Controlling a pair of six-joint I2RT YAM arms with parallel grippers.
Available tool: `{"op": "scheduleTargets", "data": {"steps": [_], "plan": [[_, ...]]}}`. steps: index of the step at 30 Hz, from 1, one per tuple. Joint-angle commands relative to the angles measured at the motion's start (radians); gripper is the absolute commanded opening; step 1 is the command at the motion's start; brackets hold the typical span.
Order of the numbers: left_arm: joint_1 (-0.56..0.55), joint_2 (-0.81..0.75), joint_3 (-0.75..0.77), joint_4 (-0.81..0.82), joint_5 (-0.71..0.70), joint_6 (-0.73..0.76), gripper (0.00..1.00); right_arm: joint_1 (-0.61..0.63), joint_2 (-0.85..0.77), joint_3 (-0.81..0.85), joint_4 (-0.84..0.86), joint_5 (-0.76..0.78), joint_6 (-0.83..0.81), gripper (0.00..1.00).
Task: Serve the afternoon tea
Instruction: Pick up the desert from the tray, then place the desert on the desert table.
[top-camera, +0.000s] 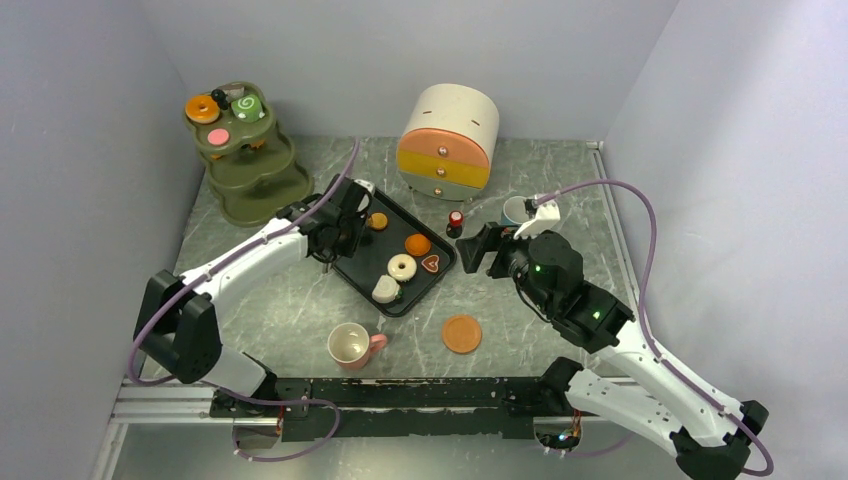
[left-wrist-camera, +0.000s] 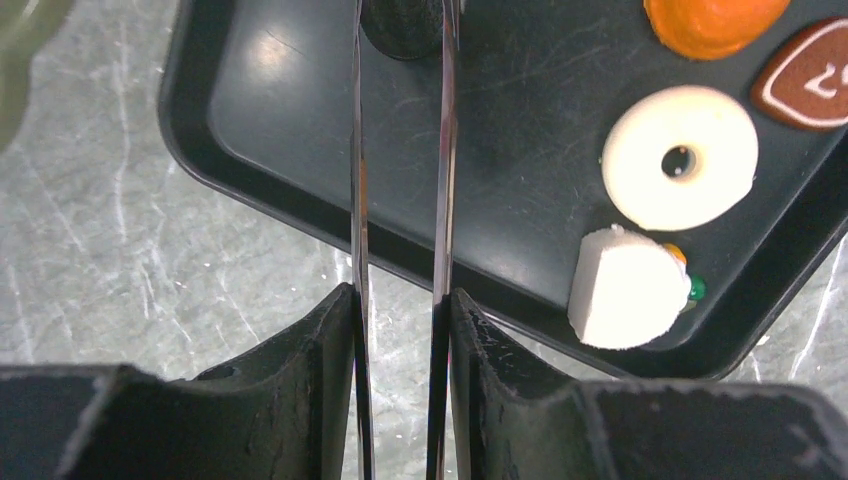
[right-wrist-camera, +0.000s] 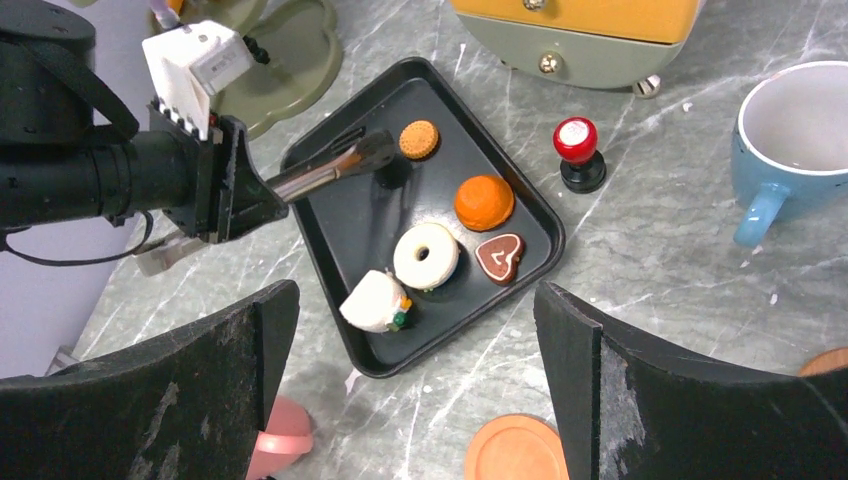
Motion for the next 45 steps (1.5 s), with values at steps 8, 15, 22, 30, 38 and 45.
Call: {"op": "scheduleTargets", "data": {"steps": [8,15,22,30,38,45], "plan": [[0.055,-0.102,0.086,0.019,-0.145,-0.027,0.36,-0.005,-0.026,0.001,0.037,-0.013,-0.024,0.92],[0.163,-0.181,0.099,0.037,-0.133,-0.017,0.37,-0.005,-0.026,0.011,0.032,-0.013,-0.024,0.92],[0.276,-0.202,0.124,0.018,-0.138,-0.003,0.37,-0.005,-0.033,-0.002,0.046,-0.03,-0.018,0.92],[0.36,-0.208,0.143,0.024,-0.155,-0.006,0.37,-0.004,-0.035,0.009,0.045,-0.041,-0.017,0.92],[0.398,-0.195,0.158,0.04,-0.154,0.0,0.37,-0.005,-0.036,0.035,0.022,-0.023,-0.034,0.92],[0.469,-0.204,0.137,0.073,-0.196,0.008,0.37,-0.004,-0.028,0.032,0.034,-0.04,-0.024,0.92]]}}
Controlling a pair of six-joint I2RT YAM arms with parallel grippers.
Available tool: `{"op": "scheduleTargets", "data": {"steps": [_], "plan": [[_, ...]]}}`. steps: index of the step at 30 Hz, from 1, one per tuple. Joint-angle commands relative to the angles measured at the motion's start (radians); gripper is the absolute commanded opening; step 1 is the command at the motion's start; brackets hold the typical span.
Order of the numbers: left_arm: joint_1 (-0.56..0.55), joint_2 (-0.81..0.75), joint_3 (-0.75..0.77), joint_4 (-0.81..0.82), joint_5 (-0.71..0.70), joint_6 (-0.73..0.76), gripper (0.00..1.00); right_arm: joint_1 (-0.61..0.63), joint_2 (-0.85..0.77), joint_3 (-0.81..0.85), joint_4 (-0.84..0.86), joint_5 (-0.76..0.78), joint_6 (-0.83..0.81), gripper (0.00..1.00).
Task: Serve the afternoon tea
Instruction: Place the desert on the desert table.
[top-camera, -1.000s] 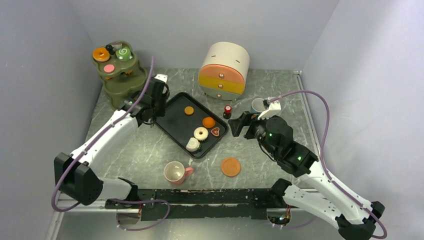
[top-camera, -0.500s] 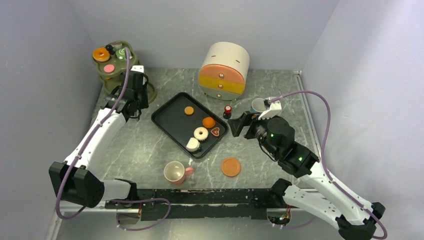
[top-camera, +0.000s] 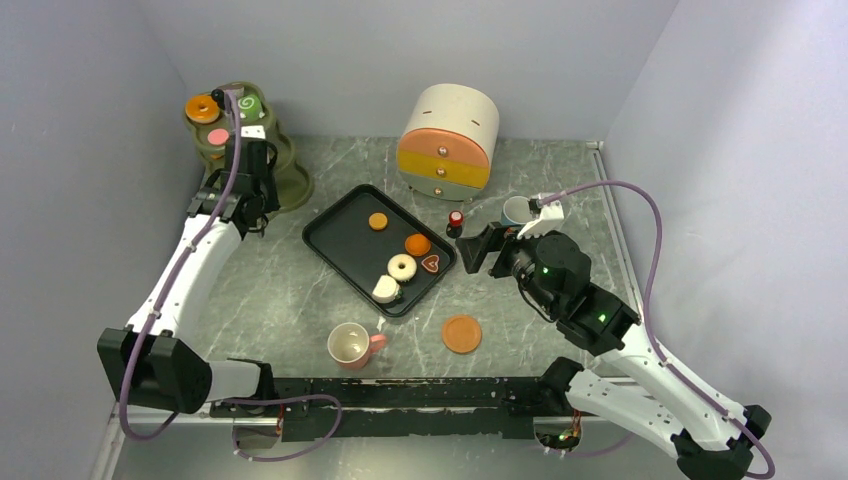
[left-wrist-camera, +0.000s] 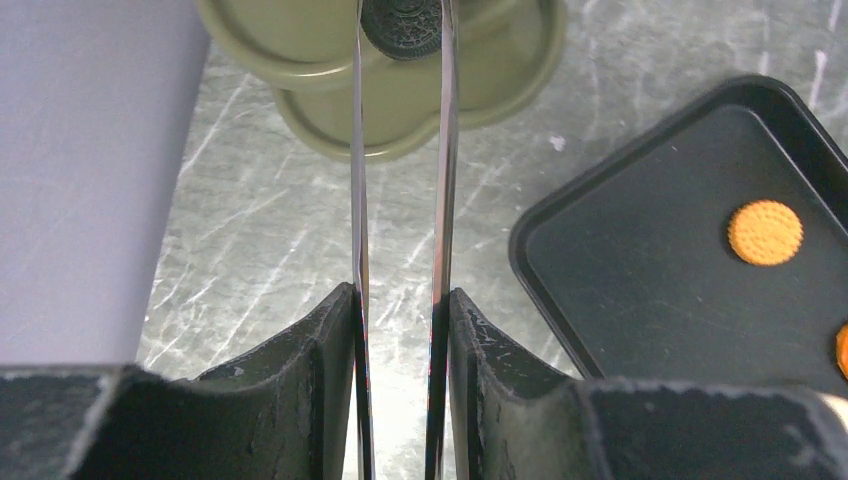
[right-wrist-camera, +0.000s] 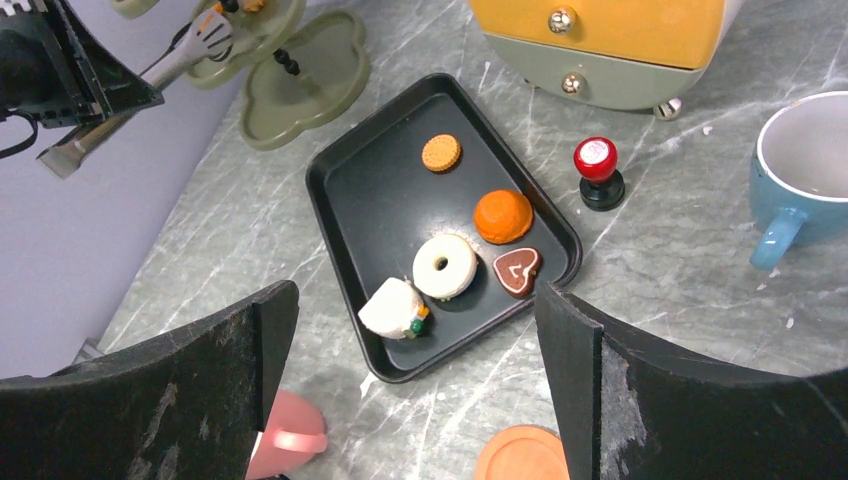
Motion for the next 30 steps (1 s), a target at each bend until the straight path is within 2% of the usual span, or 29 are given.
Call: {"op": "scheduleTargets", "data": {"steps": [1,18,30], "plan": [[0.052,-0.012,0.032,0.071,-0.051,0.008,0.37,-0.004,-0.001,0.025,0.011,-0.008,-0.003,0.92],[0.148,0.053,0.031,0.128,-0.052,0.006,0.36,-0.004,0.0,0.023,0.017,-0.008,0.0,0.92],[0.202,0.081,0.011,0.171,-0.002,0.007,0.37,-0.004,-0.008,0.017,0.016,-0.006,0.006,0.92]]}}
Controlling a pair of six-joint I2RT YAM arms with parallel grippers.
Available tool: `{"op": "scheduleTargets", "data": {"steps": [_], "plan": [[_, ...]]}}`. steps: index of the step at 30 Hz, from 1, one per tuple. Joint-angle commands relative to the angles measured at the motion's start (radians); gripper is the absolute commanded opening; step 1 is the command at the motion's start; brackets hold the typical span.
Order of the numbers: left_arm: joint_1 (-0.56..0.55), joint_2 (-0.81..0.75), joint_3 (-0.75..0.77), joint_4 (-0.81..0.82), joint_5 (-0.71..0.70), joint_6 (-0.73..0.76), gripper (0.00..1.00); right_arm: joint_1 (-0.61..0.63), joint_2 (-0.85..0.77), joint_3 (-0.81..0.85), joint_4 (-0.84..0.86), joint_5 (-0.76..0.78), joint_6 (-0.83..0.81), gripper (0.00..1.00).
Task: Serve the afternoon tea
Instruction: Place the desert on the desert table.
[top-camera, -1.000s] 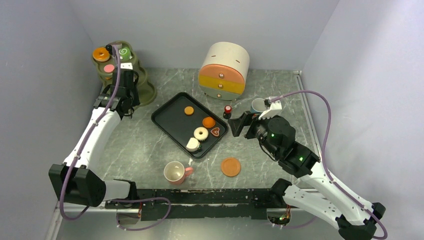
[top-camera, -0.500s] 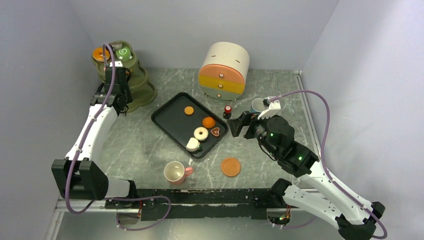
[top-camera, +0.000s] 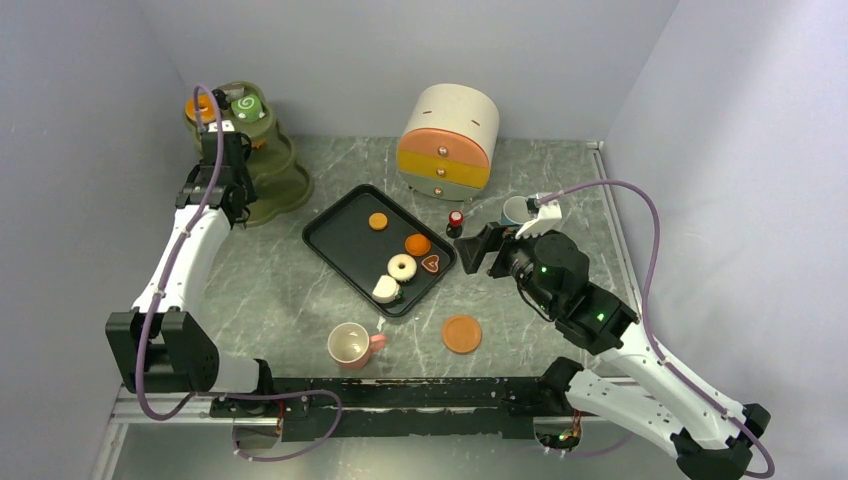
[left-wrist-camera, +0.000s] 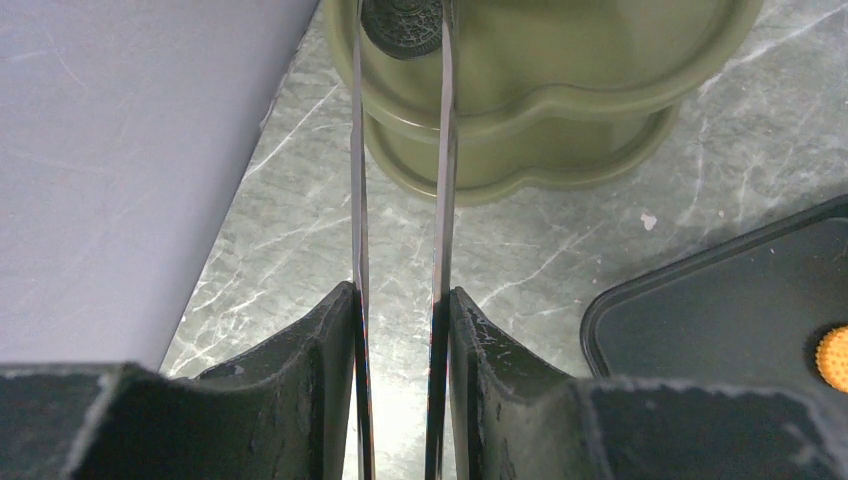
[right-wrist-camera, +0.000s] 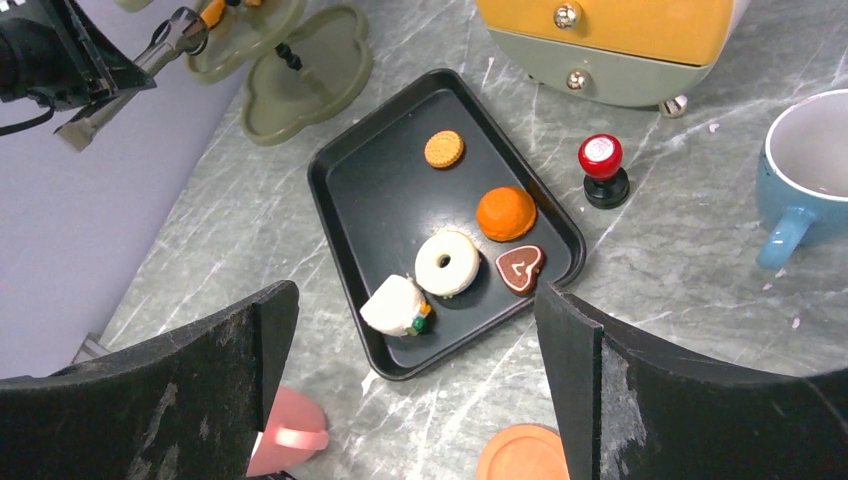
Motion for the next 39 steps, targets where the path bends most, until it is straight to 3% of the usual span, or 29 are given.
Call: {"op": "scheduleTargets", "data": {"steps": [1,27,39], "plan": [[0.036,0.013,0.01,0.073,0.037,0.007,0.37,-0.004,-0.016,0.021,0.008,0.006,0.01,0.92],[0.049,0.05,0.057,0.06,0.094,0.02,0.5,-0.004,-0.053,0.022,-0.034,0.012,0.014,0.92],[0.049,0.02,0.072,0.035,0.097,0.007,0.47,-0.004,-0.034,0.057,-0.038,0.041,-0.013,0.92]]}}
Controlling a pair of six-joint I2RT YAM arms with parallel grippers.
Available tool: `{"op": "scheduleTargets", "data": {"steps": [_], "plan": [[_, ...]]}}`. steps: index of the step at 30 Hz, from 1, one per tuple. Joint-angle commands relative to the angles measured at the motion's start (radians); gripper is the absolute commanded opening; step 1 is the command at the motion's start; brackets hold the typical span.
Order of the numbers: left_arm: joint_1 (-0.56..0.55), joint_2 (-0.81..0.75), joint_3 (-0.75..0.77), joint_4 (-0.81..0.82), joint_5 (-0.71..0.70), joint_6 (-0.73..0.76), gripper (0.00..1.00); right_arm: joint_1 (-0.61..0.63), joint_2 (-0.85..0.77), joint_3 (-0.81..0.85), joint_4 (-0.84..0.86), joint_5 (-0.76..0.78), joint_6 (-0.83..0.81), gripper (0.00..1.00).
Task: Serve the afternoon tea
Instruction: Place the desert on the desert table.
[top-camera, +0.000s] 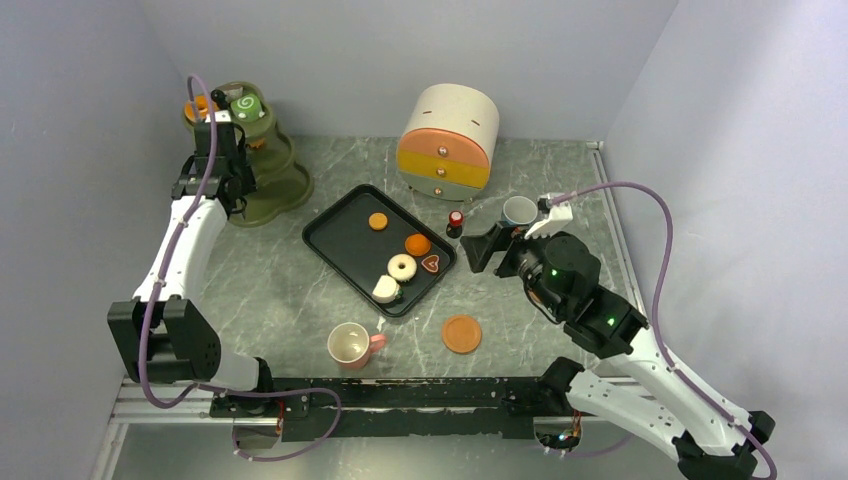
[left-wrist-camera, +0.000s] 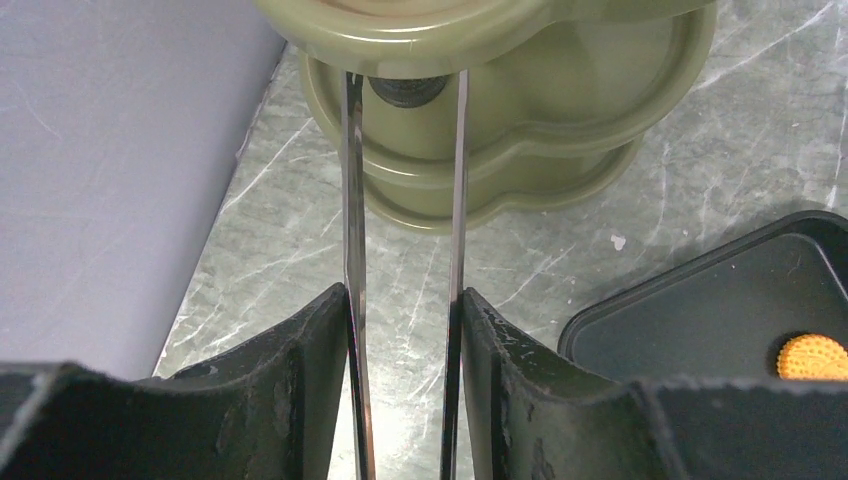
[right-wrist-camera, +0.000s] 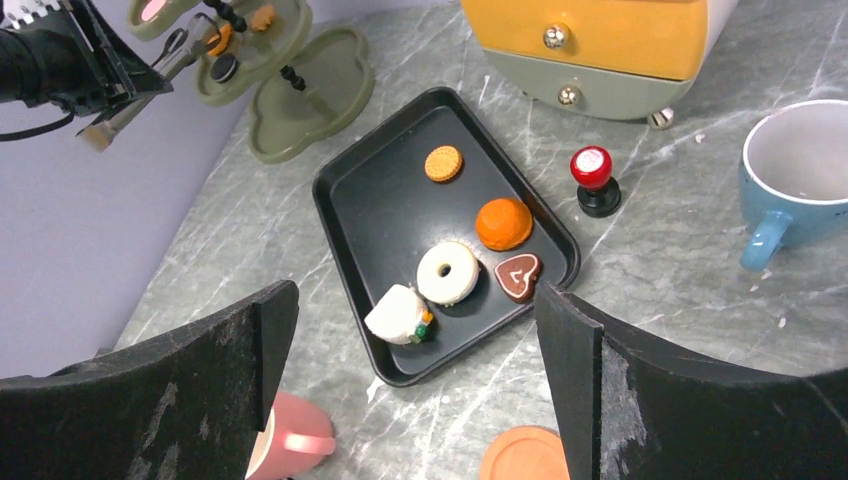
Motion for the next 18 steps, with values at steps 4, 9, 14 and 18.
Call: {"op": "scheduleTargets", "data": {"steps": [4,9,14,18], "plan": [[0.009,-0.037,0.013,-0.012,0.037,-0.016,0.46,-0.005,0.011,0.04,0.005,0.025,-0.037,0.92],[0.009,-0.05,0.013,-0.028,0.093,-0.032,0.45,-0.005,0.022,0.058,-0.012,0.028,-0.047,0.92],[0.01,-0.062,0.002,-0.05,0.104,-0.029,0.44,-0.004,0.014,0.063,-0.015,0.019,-0.043,0.92],[0.009,-0.073,0.008,-0.068,0.136,-0.029,0.44,-0.005,0.011,0.068,-0.02,0.026,-0.047,0.92]]}}
